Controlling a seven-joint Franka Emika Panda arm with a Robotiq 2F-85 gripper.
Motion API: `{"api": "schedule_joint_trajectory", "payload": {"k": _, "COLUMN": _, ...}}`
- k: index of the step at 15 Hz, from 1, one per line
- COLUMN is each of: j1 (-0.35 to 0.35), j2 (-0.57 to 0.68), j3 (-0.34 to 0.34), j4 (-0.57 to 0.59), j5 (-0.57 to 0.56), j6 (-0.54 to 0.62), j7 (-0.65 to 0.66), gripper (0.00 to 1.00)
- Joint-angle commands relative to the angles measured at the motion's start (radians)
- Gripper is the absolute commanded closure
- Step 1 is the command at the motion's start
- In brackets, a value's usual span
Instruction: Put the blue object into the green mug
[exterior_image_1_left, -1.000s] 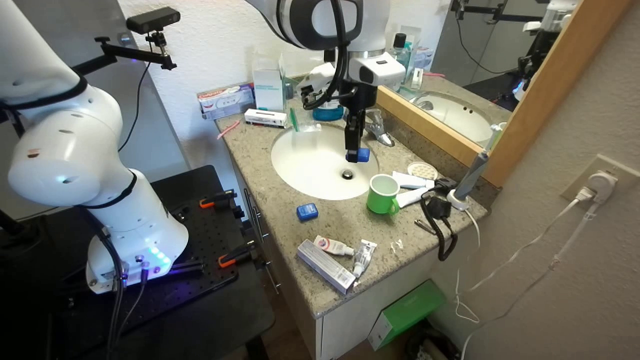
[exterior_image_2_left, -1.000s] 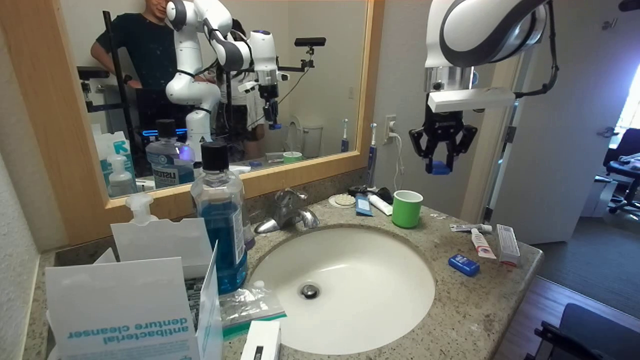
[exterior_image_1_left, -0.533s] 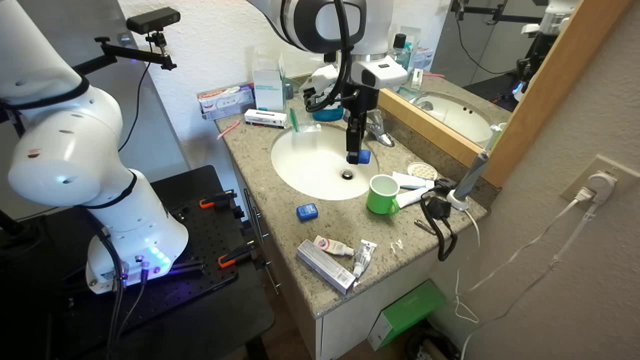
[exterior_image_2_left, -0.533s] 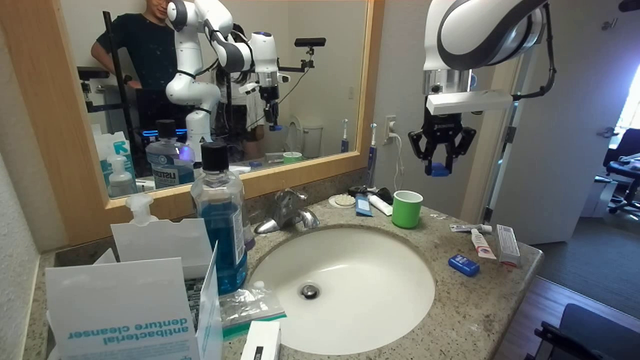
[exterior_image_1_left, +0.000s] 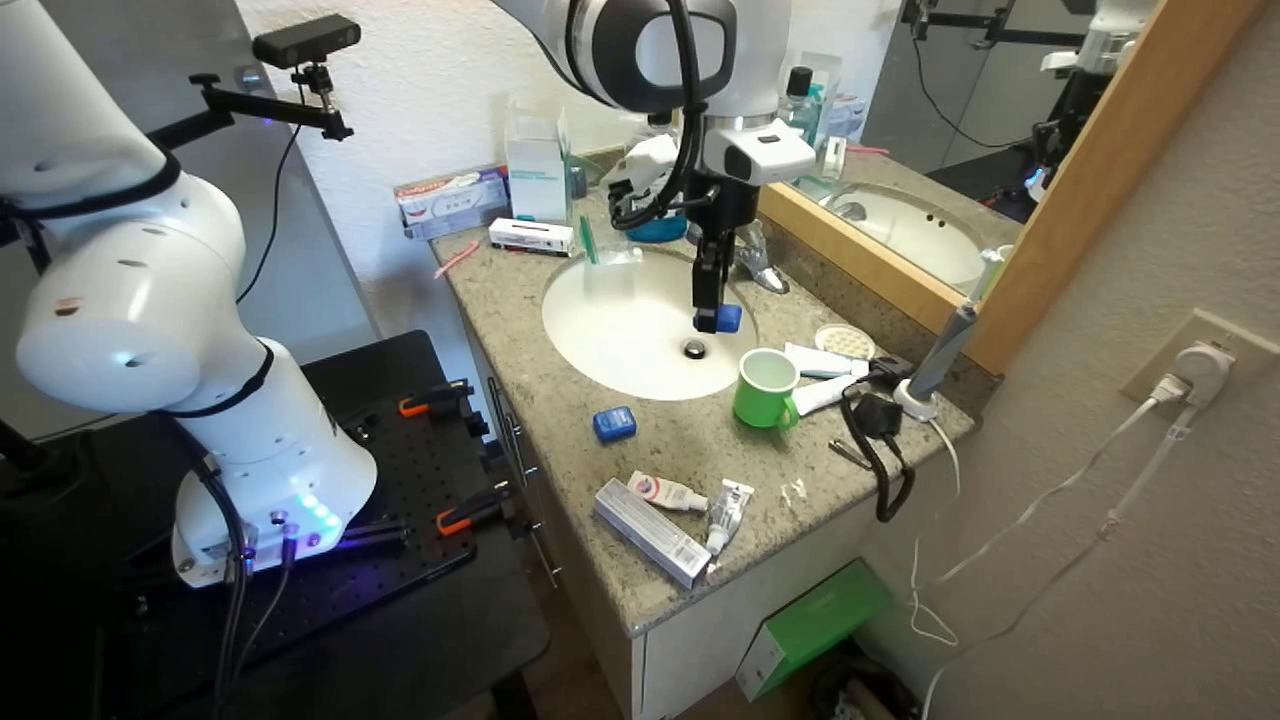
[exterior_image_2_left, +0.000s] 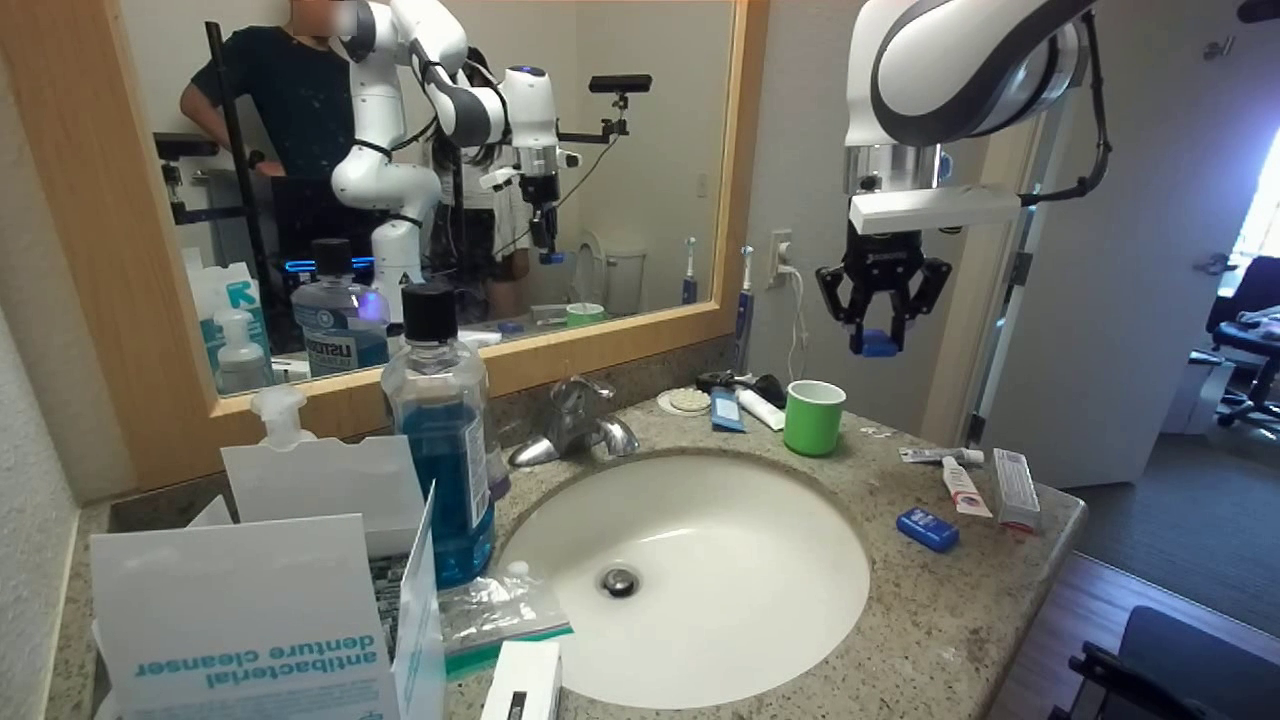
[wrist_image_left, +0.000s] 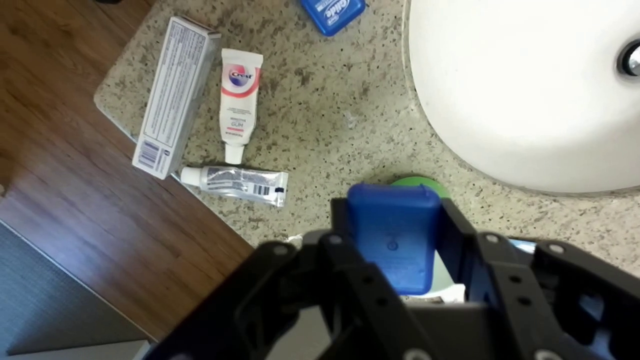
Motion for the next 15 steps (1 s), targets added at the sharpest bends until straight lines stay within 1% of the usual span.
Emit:
{"api": "schedule_joint_trajectory", "payload": {"k": 1, "j1": 0.012, "j2": 0.06, "j3": -0.005, "j4": 0.058, "j5": 0.018, "j6": -0.018, "j7": 0.033, "gripper": 0.8}}
{"api": "schedule_joint_trajectory", "payload": {"k": 3, "j1": 0.014, "j2": 0.095, "j3": -0.009, "j4": 0.084, "j5": 0.021, "j6": -0.007, "j7": 0.047, "gripper": 0.8}}
{"api": "schedule_joint_trajectory", "payload": {"k": 9, "j1": 0.029, "j2": 0.205, "j3": -0.024, "j4": 0.193, "j5": 0.034, "j6": -0.032, "j7": 0.071, "gripper": 0.8}}
{"api": "schedule_joint_trajectory", "payload": {"k": 15, "j1": 0.053, "j2": 0.328, "j3": -0.047, "j4": 0.319, "j5": 0.069, "j6": -0.092, "j7": 0.073, "gripper": 0.8}}
